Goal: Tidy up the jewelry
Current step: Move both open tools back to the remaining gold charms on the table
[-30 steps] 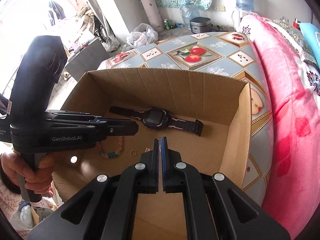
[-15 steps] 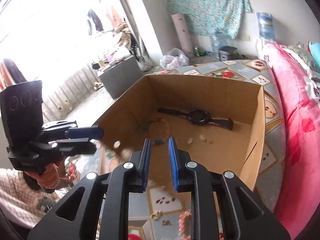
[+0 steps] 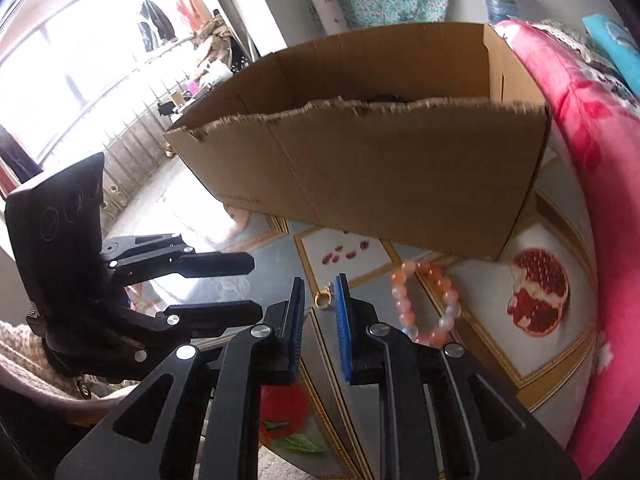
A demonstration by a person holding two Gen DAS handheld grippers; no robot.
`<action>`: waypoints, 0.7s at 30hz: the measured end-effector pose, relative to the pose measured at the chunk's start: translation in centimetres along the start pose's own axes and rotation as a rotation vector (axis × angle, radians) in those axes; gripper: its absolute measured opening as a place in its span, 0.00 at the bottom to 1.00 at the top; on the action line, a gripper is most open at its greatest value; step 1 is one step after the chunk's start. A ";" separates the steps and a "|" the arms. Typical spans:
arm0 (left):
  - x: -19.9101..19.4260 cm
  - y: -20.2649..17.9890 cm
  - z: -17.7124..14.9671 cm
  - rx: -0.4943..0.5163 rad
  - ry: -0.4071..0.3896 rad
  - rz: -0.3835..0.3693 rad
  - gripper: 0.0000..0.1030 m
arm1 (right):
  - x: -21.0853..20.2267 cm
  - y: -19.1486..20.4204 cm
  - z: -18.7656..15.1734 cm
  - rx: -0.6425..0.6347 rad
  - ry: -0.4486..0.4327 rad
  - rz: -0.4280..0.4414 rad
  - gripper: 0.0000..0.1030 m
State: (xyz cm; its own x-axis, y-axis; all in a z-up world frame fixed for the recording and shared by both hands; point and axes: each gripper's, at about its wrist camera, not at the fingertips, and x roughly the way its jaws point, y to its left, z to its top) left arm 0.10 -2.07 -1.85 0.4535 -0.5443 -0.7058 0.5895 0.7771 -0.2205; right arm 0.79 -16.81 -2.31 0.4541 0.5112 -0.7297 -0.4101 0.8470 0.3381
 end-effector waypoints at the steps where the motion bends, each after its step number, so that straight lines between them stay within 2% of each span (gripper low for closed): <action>1: 0.4 -0.2 0.1 0.017 0.002 0.008 0.40 | 0.3 -0.1 -0.5 0.011 0.006 -0.007 0.13; 5: 2.4 -0.8 0.2 0.082 0.031 0.052 0.37 | 1.2 -0.4 -1.6 0.028 0.022 -0.053 0.10; 6: 2.5 -1.0 0.0 0.095 0.037 0.051 0.32 | 1.3 -0.5 -1.7 0.031 0.019 -0.061 0.10; 15: 3.9 -2.6 0.3 0.207 0.069 0.109 0.13 | 1.8 -0.5 -2.7 0.037 -0.007 -0.093 0.08; 21: 4.4 -3.3 0.7 0.251 0.097 0.131 0.12 | 1.7 -0.7 -3.3 0.060 -0.020 -0.085 0.08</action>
State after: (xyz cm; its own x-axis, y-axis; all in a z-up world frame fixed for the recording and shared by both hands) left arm 0.58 -7.26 -3.78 0.4780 -0.4022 -0.7809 0.6822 0.7299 0.0416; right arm -0.77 -16.98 -5.70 0.5014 0.4392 -0.7455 -0.3219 0.8944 0.3104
